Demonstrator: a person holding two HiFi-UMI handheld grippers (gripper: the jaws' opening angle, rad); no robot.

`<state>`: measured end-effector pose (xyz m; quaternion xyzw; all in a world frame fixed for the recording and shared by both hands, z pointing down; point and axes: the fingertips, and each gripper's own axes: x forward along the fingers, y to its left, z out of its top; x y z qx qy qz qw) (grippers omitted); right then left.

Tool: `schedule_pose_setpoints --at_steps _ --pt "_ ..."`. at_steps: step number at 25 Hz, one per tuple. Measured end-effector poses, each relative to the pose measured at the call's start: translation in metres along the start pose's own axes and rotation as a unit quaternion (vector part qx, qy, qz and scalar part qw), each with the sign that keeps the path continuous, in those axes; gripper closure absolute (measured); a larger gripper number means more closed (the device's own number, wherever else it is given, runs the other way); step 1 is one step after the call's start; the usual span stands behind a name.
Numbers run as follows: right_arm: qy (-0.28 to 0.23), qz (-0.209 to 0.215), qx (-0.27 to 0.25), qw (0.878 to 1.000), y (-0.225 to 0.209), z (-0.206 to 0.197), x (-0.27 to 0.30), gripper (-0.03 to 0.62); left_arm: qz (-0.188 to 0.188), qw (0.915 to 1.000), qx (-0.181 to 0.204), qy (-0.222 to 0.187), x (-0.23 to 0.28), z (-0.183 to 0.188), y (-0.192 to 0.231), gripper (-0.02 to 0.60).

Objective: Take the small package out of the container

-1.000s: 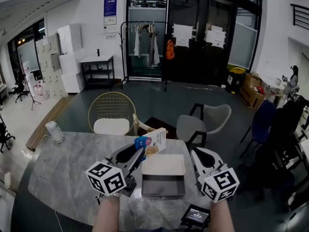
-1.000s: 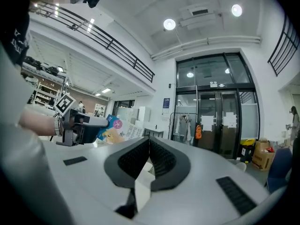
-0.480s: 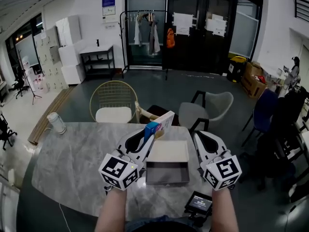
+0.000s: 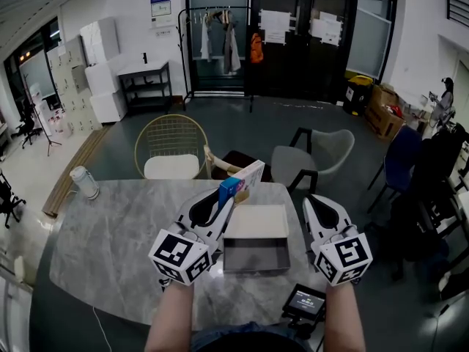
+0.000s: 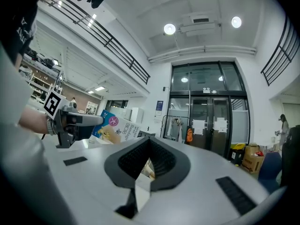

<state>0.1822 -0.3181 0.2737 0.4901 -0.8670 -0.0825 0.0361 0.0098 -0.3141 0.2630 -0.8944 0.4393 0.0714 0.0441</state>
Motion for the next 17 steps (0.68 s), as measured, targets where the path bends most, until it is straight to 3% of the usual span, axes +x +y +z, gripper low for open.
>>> schedule_pose_setpoints --at_steps 17 --pt "0.004 0.012 -0.004 1.000 0.011 0.001 0.000 0.569 -0.001 0.9999 -0.016 -0.001 -0.002 0.002 0.004 0.480"
